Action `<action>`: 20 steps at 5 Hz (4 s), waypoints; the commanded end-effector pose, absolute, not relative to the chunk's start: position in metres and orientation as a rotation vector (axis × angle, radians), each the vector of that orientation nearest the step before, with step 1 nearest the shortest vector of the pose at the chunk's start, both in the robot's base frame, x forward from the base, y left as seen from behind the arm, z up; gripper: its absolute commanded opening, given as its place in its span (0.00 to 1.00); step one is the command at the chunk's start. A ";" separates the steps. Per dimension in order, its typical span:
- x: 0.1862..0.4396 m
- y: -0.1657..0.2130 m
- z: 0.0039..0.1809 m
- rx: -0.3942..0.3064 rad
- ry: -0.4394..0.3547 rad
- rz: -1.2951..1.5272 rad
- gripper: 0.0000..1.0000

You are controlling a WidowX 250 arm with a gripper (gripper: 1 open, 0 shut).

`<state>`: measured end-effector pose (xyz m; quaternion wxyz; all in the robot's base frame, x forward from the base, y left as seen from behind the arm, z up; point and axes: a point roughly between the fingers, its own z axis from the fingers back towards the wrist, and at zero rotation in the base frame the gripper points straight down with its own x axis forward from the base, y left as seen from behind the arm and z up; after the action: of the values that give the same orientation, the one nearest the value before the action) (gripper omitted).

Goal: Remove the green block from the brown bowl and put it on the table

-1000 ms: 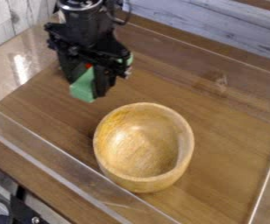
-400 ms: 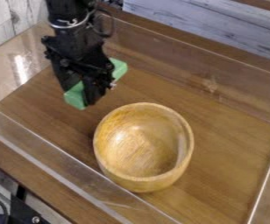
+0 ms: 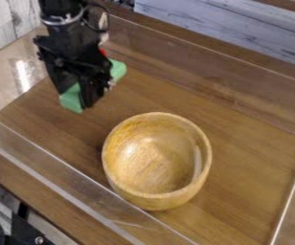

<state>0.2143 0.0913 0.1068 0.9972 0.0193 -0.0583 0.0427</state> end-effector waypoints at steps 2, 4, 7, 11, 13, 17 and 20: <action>0.225 0.104 0.121 0.036 -0.148 0.202 0.00; 0.219 0.120 0.096 0.016 -0.136 0.217 0.00; 0.224 0.115 0.090 0.000 -0.135 0.452 0.00; 0.236 0.121 0.126 -0.062 -0.153 0.354 0.00; 0.241 0.127 0.141 -0.144 -0.135 0.330 1.00; 0.226 0.121 0.151 -0.253 -0.104 0.231 1.00; 0.223 0.103 0.154 -0.307 -0.096 0.236 1.00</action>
<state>0.2211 0.1040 0.1424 0.9785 -0.1626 -0.0279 0.1237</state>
